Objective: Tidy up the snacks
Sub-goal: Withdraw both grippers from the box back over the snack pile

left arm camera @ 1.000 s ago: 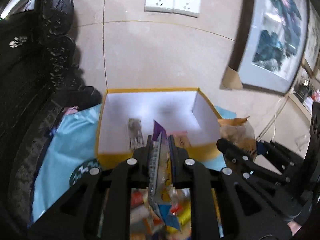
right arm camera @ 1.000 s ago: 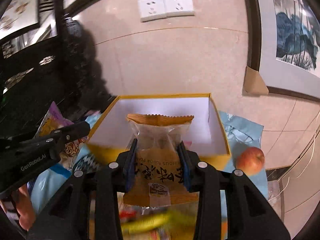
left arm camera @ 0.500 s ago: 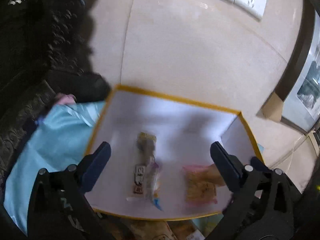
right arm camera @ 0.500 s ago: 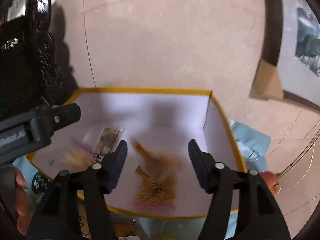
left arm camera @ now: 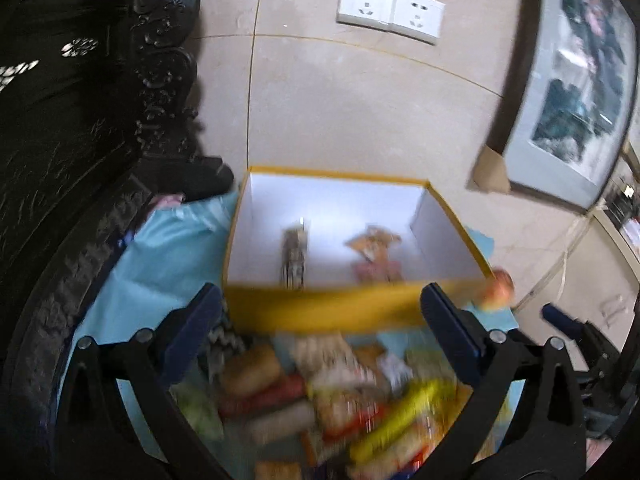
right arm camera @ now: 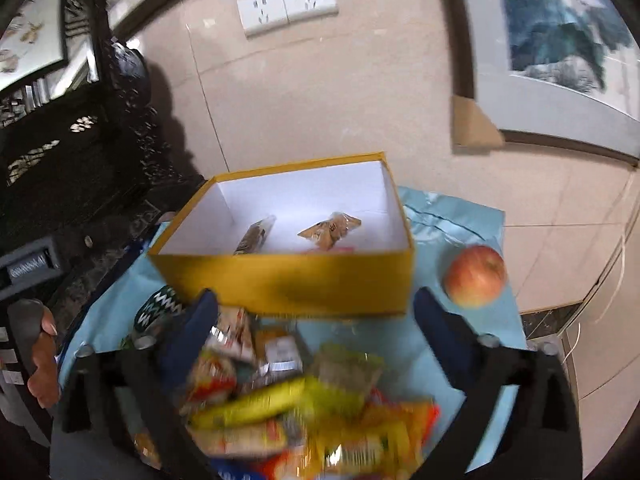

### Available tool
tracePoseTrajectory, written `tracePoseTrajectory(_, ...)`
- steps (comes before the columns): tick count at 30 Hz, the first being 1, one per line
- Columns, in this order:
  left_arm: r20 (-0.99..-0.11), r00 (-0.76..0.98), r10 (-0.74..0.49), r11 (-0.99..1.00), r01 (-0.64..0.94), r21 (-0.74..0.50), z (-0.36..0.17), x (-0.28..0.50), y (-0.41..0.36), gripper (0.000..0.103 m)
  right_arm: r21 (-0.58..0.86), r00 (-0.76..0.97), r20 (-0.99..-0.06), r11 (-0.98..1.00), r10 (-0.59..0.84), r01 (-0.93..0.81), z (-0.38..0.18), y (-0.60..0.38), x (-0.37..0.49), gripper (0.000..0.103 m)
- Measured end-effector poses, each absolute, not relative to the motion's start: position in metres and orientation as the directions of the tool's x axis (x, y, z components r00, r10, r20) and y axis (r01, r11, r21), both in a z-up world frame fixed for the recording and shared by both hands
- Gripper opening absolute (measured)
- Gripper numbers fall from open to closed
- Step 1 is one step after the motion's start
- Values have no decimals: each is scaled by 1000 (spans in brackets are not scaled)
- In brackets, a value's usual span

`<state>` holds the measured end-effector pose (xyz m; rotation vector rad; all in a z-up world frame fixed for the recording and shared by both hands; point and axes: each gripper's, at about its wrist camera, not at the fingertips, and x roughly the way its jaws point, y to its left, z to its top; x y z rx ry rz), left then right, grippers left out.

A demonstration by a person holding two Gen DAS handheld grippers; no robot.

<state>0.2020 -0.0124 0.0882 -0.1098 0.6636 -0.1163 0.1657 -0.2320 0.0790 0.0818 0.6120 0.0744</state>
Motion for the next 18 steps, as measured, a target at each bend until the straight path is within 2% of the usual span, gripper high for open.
tracePoseTrajectory(8, -733, 669, -124, 991, 116, -62, 15, 115, -13, 101, 111, 827, -546, 990, 132, -84, 41, -227, 61, 102)
tracePoseTrajectory(16, -786, 597, -159, 987, 78, -141, -33, 89, 4, 100, 242, 795, -580, 969, 179, -41, 4, -238, 21, 102)
tracePoseTrajectory(18, -800, 581, -149, 988, 58, -142, -41, 90, 7, 96, 266, 789, -586, 964, 186, -29, -3, -243, 17, 102)
